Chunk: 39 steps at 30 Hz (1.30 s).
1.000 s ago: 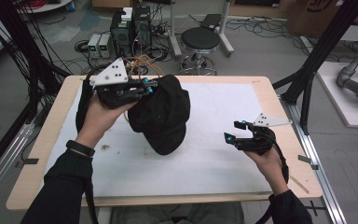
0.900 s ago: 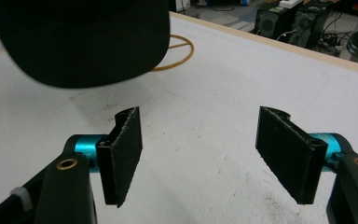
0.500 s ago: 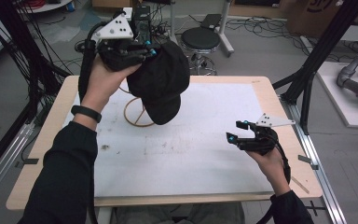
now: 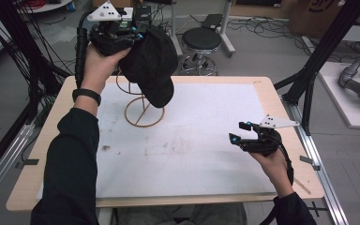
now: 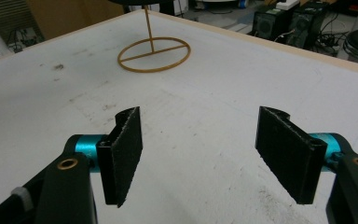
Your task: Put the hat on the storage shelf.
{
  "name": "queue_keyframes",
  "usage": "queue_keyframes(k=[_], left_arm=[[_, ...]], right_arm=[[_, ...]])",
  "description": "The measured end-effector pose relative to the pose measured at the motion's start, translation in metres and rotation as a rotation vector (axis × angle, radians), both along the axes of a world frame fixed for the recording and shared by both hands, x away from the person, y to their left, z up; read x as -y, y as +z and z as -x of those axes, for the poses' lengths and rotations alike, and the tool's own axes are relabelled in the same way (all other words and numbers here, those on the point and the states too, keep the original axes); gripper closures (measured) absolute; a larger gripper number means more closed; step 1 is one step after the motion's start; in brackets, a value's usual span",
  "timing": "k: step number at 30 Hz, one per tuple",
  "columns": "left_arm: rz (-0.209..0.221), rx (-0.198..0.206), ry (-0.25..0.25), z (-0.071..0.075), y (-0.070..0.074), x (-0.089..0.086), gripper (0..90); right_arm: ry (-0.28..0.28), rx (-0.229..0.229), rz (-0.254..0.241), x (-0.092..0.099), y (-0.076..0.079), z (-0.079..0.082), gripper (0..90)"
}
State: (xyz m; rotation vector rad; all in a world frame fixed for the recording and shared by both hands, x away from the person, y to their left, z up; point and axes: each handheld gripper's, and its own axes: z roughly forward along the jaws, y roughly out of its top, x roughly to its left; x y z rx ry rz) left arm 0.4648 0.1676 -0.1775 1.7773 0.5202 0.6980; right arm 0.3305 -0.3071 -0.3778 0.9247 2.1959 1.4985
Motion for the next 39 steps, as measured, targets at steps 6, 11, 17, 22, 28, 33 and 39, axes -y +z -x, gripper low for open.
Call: queue_keyframes(k=[6, 11, 17, 22, 28, 33, 39], left_arm=[[0.0, -0.014, 0.051, -0.01, -0.013, -0.016, 88.4], [0.015, -0.056, 0.085, -0.016, -0.032, -0.036, 88.3], [0.007, -0.075, 0.07, -0.017, -0.047, -0.049, 88.3], [-0.03, -0.113, 0.009, -0.017, -0.06, -0.052, 88.3], [-0.02, -0.079, 0.003, -0.012, -0.071, -0.056, 88.0], [0.027, -0.081, 0.05, -0.008, -0.067, -0.065, 73.6], [0.092, -0.143, 0.106, -0.002, -0.065, -0.078, 36.7]], right_arm=[[0.0, -0.006, 0.003, 0.001, -0.002, 0.0, 31.5], [0.001, -0.006, 0.006, 0.002, -0.003, 0.001, 31.5], [-0.007, -0.012, 0.008, 0.004, -0.003, 0.002, 31.6], [-0.009, -0.012, 0.008, 0.004, -0.003, 0.002, 31.5], [-0.008, -0.013, 0.012, 0.004, -0.004, 0.002, 31.5], [-0.005, -0.019, 0.012, 0.002, -0.005, 0.001, 31.5], [-0.003, -0.017, 0.013, -0.001, -0.004, 0.0, 31.5]])
